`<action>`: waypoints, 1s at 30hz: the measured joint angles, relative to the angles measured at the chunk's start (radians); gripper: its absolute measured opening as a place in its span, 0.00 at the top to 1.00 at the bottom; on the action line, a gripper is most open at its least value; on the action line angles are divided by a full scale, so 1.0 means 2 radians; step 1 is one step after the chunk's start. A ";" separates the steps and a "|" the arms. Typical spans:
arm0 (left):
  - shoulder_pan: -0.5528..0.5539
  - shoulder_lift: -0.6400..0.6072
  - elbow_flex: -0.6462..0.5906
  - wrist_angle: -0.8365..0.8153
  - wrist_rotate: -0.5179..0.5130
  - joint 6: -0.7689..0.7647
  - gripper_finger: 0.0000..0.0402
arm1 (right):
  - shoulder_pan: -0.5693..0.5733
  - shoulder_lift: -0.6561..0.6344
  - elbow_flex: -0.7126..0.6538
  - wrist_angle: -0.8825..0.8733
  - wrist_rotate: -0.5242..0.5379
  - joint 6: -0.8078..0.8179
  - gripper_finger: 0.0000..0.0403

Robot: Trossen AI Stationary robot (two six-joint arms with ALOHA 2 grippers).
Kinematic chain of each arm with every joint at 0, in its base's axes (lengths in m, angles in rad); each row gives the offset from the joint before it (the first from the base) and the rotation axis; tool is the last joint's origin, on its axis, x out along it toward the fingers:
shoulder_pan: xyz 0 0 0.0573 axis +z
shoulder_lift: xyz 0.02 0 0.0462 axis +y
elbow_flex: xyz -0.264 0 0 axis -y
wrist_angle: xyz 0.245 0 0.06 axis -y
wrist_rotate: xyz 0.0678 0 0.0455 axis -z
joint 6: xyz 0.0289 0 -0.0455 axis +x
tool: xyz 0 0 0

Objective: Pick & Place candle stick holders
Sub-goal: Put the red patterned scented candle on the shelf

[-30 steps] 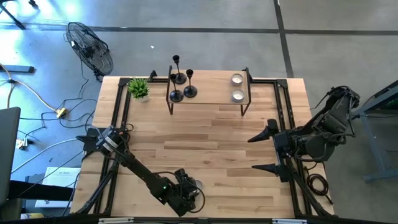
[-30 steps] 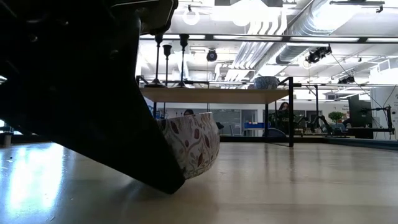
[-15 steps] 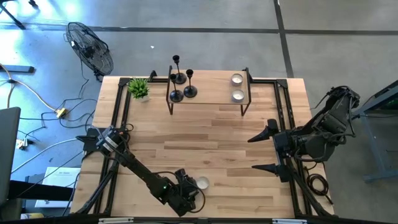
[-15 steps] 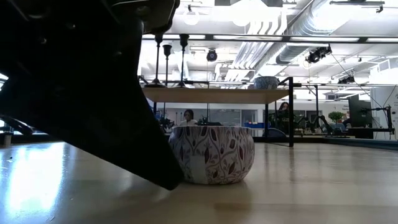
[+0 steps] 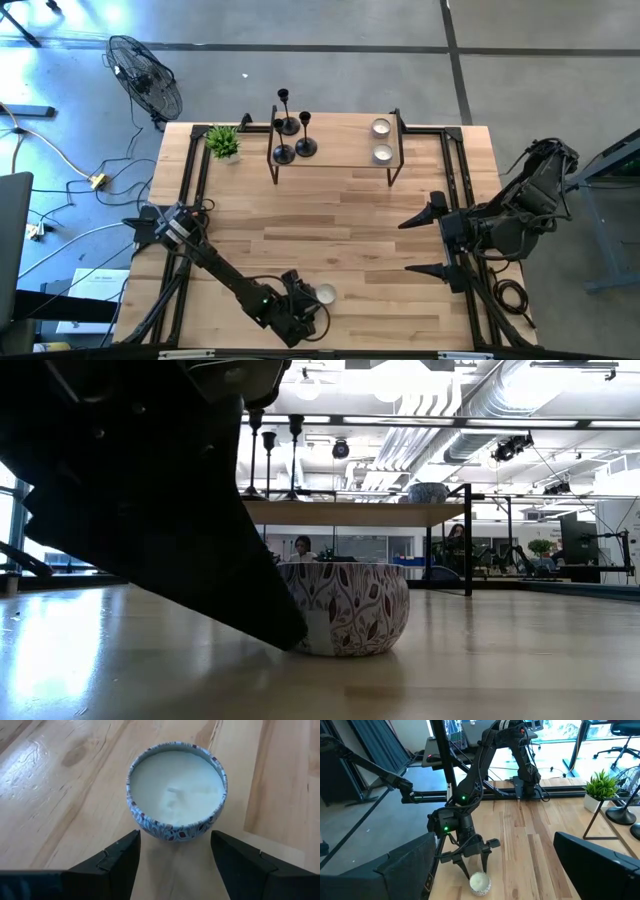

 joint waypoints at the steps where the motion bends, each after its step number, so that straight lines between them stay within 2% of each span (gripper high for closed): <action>1: 0.002 0.000 0.000 0.000 0.000 0.000 0.41 | 0.000 0.000 0.000 0.000 0.000 0.000 0.01; 30: 0.002 0.000 0.000 0.014 -0.032 0.000 0.40 | 0.000 0.000 0.000 -0.003 0.000 0.000 0.01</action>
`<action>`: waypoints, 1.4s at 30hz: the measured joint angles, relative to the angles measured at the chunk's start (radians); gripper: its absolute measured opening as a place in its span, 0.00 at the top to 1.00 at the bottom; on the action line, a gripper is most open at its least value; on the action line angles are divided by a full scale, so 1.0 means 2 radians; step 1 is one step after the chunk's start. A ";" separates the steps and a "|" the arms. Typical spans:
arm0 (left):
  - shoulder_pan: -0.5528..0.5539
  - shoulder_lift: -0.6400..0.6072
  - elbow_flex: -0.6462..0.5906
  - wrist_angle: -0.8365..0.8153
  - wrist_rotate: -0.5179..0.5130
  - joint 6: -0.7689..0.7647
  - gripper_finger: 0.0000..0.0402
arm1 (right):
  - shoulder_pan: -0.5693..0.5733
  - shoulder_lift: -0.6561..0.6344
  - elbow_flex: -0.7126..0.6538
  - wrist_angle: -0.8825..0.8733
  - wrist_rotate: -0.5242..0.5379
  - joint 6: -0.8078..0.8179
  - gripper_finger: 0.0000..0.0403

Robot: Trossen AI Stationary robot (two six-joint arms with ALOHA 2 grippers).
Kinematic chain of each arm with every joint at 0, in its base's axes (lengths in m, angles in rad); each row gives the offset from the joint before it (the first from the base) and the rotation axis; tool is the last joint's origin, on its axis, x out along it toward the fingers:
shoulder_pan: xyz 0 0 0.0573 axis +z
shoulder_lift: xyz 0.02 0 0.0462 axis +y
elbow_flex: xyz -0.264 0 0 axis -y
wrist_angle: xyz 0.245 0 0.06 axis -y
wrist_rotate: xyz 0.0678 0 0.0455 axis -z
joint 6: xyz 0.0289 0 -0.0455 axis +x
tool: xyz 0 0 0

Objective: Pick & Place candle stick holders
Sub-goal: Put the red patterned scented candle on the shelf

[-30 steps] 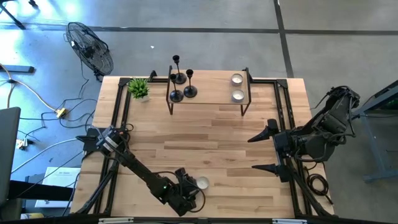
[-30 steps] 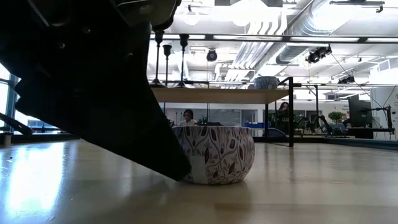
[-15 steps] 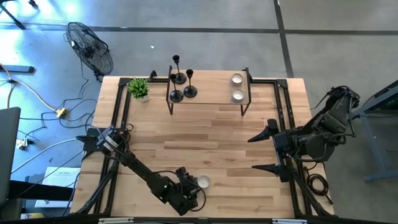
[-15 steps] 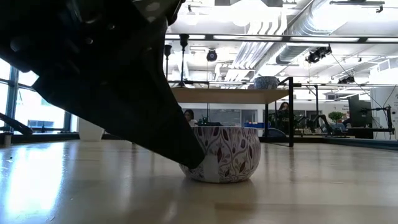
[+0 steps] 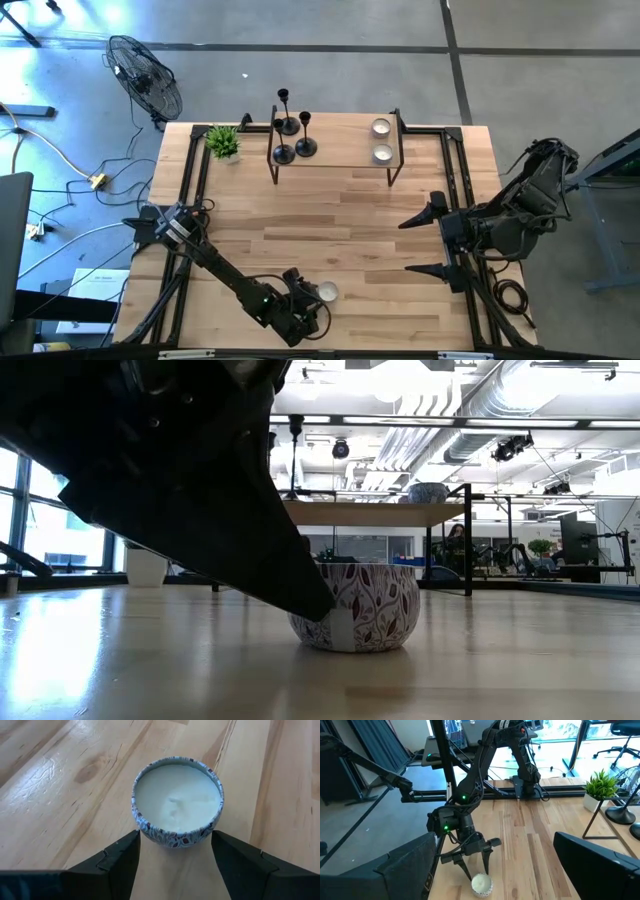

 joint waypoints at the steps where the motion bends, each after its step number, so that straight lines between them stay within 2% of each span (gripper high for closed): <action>1: 0.000 0.000 0.000 0.000 0.000 0.000 0.40 | 0.000 0.000 0.000 -0.002 0.000 0.000 0.01; 9: 0.000 0.000 0.000 0.000 -0.013 0.005 0.40 | 0.000 0.000 0.000 -0.008 0.000 0.000 0.02; 13: 0.000 0.000 0.000 0.000 0.009 0.045 0.40 | 0.000 0.000 0.000 -0.008 0.000 0.000 0.01; 19: 0.000 0.000 0.000 0.000 0.022 0.049 0.40 | 0.000 0.000 0.000 -0.008 0.000 -0.004 0.01; 25: 0.000 0.000 0.000 0.000 -0.008 0.049 0.40 | 0.000 0.000 0.000 -0.008 0.000 -0.004 0.01; 42: 0.000 -0.001 0.000 0.000 -0.015 0.035 0.40 | 0.000 0.000 0.000 -0.008 0.002 -0.013 0.01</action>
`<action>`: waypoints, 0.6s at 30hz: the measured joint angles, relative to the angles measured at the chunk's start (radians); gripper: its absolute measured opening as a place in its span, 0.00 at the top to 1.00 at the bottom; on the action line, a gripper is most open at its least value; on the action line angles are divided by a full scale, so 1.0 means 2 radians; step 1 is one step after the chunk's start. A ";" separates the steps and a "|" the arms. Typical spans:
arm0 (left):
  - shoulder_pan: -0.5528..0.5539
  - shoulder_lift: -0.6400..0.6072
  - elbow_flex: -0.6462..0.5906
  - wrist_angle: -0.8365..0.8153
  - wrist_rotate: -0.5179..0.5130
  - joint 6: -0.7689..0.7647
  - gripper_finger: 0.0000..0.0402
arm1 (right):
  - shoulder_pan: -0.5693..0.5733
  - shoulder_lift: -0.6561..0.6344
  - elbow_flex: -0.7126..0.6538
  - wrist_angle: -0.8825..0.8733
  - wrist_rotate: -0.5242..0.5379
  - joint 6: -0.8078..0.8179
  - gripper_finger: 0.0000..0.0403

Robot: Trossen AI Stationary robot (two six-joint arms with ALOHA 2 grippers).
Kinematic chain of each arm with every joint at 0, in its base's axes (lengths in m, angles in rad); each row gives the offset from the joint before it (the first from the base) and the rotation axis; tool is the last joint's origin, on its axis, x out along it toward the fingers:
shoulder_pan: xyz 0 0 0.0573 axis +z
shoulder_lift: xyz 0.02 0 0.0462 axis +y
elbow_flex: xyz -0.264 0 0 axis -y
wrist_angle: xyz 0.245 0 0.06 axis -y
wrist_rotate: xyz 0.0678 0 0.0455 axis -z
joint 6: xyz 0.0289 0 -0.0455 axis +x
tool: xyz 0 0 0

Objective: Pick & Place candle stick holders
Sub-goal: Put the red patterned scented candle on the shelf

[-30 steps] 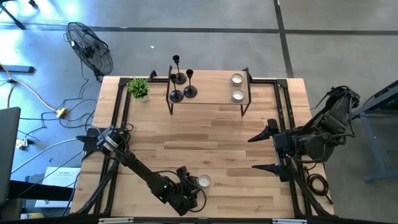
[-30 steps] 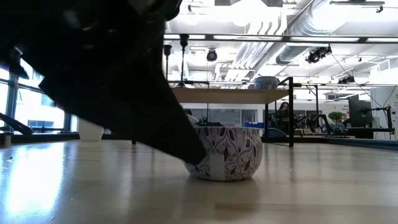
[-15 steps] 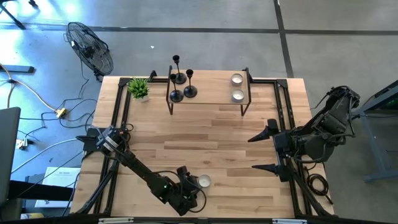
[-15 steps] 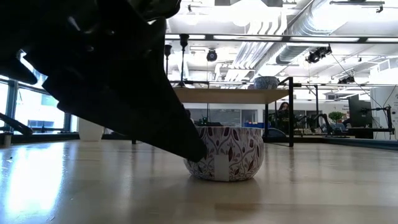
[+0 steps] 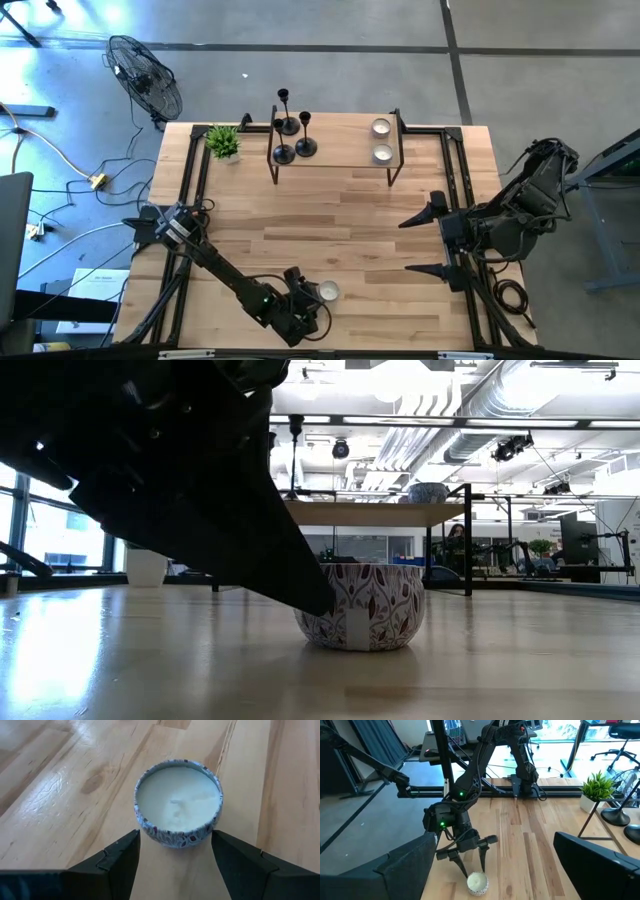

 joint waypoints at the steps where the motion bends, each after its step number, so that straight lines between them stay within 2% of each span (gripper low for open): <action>1: 0.000 0.000 0.000 0.000 0.000 0.000 0.40 | 0.000 0.000 0.000 0.000 0.000 0.000 0.01; 18: 0.000 0.000 0.000 0.000 0.016 -0.009 0.40 | 0.000 0.000 0.000 0.000 -0.001 0.000 0.01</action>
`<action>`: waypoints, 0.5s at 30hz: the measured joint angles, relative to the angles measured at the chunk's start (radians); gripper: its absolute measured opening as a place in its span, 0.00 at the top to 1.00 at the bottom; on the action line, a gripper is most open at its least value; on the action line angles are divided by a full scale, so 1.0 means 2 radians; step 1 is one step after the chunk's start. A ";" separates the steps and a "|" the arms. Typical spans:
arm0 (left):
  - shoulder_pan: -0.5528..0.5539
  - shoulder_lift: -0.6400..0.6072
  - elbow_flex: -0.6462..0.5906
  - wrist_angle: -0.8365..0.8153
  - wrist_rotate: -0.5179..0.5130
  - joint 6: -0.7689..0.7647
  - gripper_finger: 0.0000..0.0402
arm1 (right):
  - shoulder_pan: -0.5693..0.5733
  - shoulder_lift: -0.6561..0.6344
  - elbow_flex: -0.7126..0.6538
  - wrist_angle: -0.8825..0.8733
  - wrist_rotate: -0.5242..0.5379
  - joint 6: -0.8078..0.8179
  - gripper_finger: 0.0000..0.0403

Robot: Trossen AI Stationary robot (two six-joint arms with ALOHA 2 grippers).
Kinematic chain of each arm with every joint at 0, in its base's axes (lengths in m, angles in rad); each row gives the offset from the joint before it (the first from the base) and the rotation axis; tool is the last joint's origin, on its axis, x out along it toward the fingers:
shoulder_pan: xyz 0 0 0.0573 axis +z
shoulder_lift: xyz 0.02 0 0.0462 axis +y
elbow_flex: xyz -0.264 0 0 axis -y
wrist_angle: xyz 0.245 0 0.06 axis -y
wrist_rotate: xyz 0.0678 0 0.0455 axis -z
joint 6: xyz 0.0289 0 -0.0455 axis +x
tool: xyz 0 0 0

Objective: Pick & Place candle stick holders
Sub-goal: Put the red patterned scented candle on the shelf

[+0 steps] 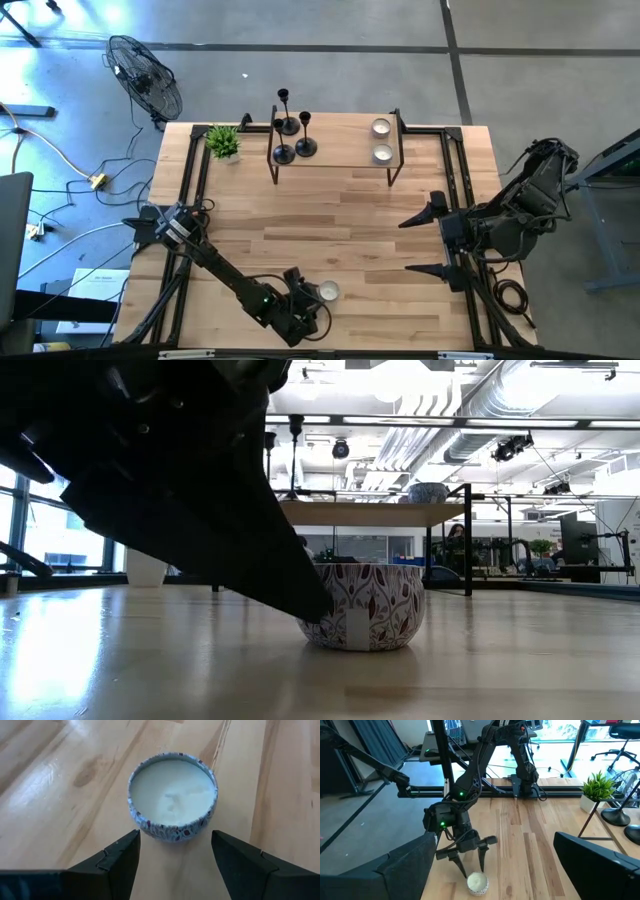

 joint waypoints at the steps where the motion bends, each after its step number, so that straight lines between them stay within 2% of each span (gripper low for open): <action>1: 0.000 0.000 0.000 0.000 0.005 -0.004 0.40 | 0.000 0.000 0.000 0.000 -0.002 0.000 0.01; 4: 0.000 0.000 0.000 0.000 0.034 -0.025 0.40 | 0.000 0.000 0.000 0.001 -0.013 0.002 0.01; 7: 0.000 0.000 0.000 0.000 0.091 -0.053 0.40 | 0.000 0.000 0.000 0.006 -0.034 0.004 0.01; 11: 0.002 -0.006 0.002 0.003 0.168 -0.060 0.40 | 0.002 0.000 0.000 0.018 -0.099 0.004 0.01; 15: 0.002 -0.023 0.001 0.000 0.234 -0.115 0.41 | 0.002 0.004 0.000 0.042 -0.153 0.002 0.01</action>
